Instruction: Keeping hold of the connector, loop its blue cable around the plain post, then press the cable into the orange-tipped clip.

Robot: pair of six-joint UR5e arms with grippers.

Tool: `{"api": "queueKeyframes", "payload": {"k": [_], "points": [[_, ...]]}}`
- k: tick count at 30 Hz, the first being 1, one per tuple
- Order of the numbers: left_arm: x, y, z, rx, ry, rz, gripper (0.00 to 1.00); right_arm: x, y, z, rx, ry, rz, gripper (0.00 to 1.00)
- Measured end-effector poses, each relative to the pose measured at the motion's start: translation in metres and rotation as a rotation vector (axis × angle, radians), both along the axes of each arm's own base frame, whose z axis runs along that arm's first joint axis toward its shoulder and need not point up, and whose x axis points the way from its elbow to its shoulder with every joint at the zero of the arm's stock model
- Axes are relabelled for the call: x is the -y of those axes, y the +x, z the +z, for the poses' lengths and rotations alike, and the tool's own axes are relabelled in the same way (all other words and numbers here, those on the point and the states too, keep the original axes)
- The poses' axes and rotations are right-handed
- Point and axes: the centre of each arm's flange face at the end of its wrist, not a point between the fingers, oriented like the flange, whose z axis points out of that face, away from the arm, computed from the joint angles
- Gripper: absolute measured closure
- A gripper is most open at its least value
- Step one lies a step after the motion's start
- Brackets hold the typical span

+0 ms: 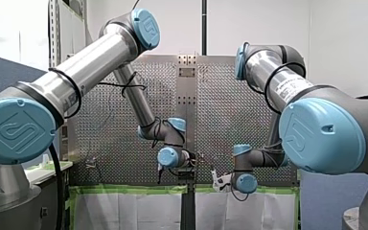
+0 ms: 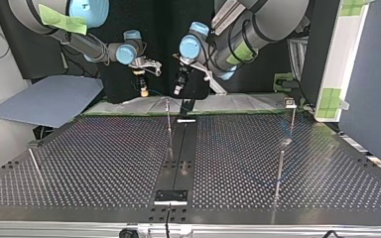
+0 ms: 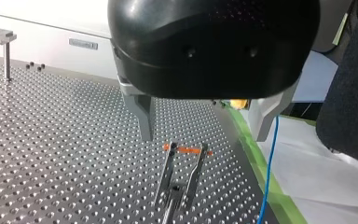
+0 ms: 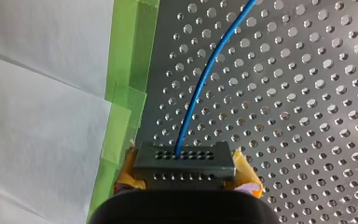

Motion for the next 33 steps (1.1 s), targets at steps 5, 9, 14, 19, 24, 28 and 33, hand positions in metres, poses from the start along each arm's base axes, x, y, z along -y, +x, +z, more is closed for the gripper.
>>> {"api": "queueKeyframes", "payload": {"k": [5, 9, 14, 19, 24, 28, 33], "points": [[0.003, -0.006, -0.001, -0.013, 0.003, -0.007, 0.00, 0.001, 0.002, 0.001, -0.003, 0.001, 0.002, 1.00], [0.005, -0.010, -0.001, -0.020, 0.003, -0.006, 0.00, 0.001, 0.003, 0.002, -0.003, 0.000, 0.005, 1.00], [0.006, -0.014, -0.002, -0.031, 0.006, 0.003, 0.00, -0.001, 0.005, 0.001, -0.004, 0.002, 0.008, 1.00], [0.006, -0.018, -0.003, -0.035, 0.015, 0.022, 0.00, -0.002, 0.007, 0.001, -0.006, 0.005, 0.012, 1.00], [0.005, -0.019, -0.003, -0.037, 0.020, 0.047, 0.00, -0.004, 0.007, 0.001, -0.007, 0.007, 0.014, 1.00], [0.001, -0.017, -0.003, -0.039, 0.012, 0.080, 0.00, -0.004, 0.008, 0.001, -0.007, 0.009, 0.014, 1.00], [-0.007, -0.012, -0.002, -0.032, 0.022, 0.132, 0.00, -0.004, 0.008, 0.000, -0.008, 0.010, 0.015, 1.00]]}}
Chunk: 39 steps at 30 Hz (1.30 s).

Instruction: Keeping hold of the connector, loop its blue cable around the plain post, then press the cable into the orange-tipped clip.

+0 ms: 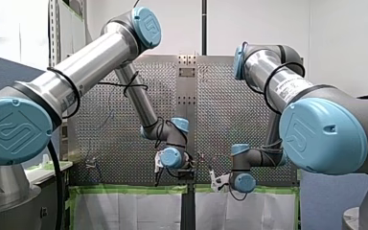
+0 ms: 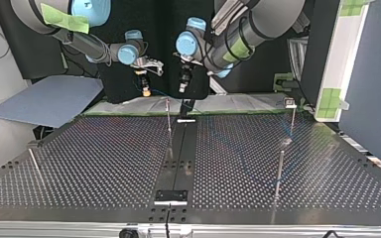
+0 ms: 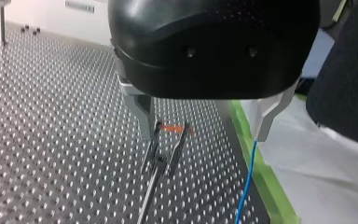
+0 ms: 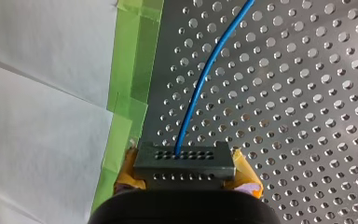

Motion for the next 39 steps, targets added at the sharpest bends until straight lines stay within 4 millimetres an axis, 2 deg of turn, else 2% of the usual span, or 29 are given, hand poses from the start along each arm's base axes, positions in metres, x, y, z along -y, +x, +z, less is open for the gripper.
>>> {"api": "queueKeyframes", "payload": {"k": [6, 19, 22, 29, 39], "points": [[-0.001, 0.008, 0.003, 0.029, 0.012, 0.001, 0.00, 0.000, 0.000, 0.000, 0.000, 0.000, 0.000, 1.00], [0.023, 0.029, 0.018, 0.083, -0.090, -0.087, 0.00, 0.000, 0.000, 0.000, 0.000, -0.001, -0.001, 1.00], [0.024, 0.032, 0.013, 0.072, -0.091, -0.083, 0.00, 0.001, 0.000, 0.000, 0.002, -0.003, -0.001, 1.00], [0.024, 0.034, -0.013, 0.026, -0.017, -0.054, 0.00, 0.001, 0.000, 0.000, 0.002, -0.002, -0.001, 1.00], [0.019, 0.034, -0.018, 0.002, 0.006, -0.036, 0.00, 0.000, 0.000, 0.000, 0.001, -0.002, 0.000, 1.00]]}}
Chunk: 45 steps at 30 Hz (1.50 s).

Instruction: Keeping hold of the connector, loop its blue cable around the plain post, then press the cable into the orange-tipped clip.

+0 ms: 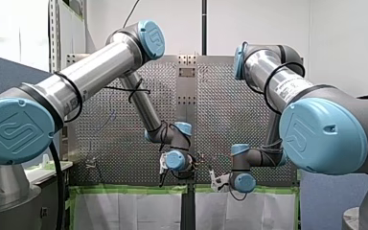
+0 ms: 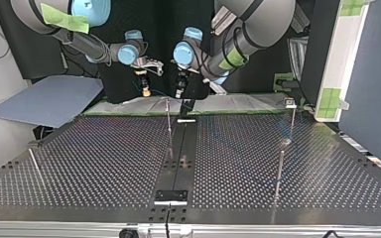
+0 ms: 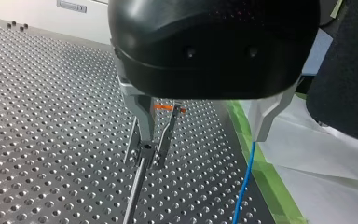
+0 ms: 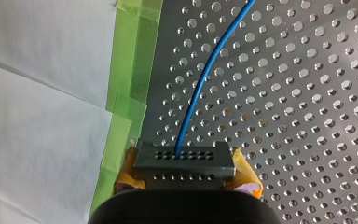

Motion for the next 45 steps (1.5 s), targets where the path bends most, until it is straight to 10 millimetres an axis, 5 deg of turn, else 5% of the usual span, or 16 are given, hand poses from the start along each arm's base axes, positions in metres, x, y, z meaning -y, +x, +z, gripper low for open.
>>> {"api": "queueKeyframes", "payload": {"k": [18, 45], "points": [[-0.003, -0.008, -0.001, 0.022, 0.175, 0.018, 0.00, 0.000, 0.000, 0.000, -0.001, 0.002, 0.000, 1.00], [0.012, -0.019, 0.001, 0.054, 0.165, -0.006, 0.00, 0.001, -0.002, 0.000, 0.000, 0.003, -0.005, 1.00]]}}
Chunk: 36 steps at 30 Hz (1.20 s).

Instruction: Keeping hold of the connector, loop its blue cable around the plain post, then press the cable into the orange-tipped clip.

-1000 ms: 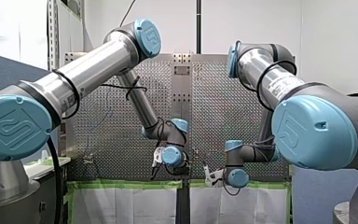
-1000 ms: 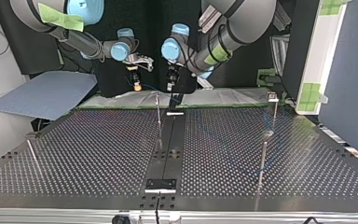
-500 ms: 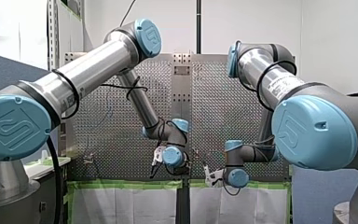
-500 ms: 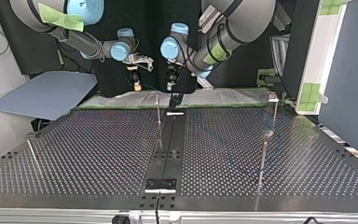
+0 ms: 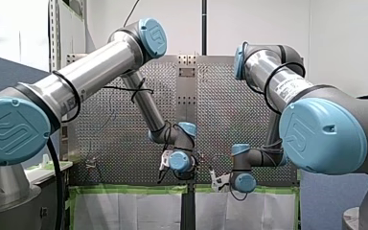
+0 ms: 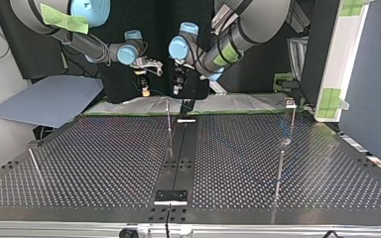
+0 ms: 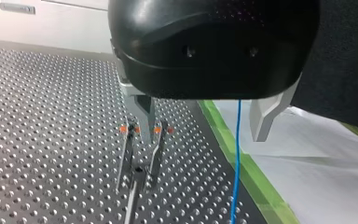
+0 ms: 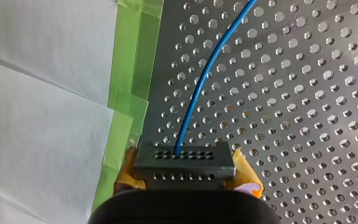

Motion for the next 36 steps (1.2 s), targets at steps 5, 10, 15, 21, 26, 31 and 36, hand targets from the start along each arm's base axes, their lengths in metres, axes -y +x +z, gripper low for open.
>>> {"api": "queueKeyframes", "payload": {"k": [5, 10, 15, 21, 26, 31, 36], "points": [[0.0036, -0.0012, 0.0013, 0.012, -0.010, -0.004, 0.00, 0.0003, -0.0002, 0.0000, 0.000, -0.001, 0.000, 1.00], [0.0036, -0.0013, 0.0016, 0.016, -0.011, 0.004, 0.00, 0.0005, -0.0002, 0.0003, 0.001, -0.002, -0.001, 1.00], [0.0033, -0.0010, 0.0019, 0.017, -0.010, 0.008, 0.00, 0.0003, -0.0004, 0.0000, 0.000, 0.000, -0.001, 1.00], [0.0030, -0.0015, 0.0016, 0.017, -0.008, 0.010, 0.00, 0.0004, -0.0004, -0.0001, 0.000, -0.001, -0.001, 1.00], [0.0030, -0.0015, 0.0018, 0.018, -0.009, 0.011, 0.00, 0.0009, -0.0007, 0.0001, 0.001, -0.002, -0.002, 1.00], [0.0030, -0.0019, 0.0017, 0.017, -0.006, 0.011, 0.00, 0.0011, -0.0008, 0.0001, 0.002, -0.003, -0.002, 1.00], [0.0040, -0.0030, 0.0019, 0.020, -0.005, 0.014, 0.00, 0.0014, -0.0007, 0.0005, 0.004, -0.005, -0.002, 1.00]]}}
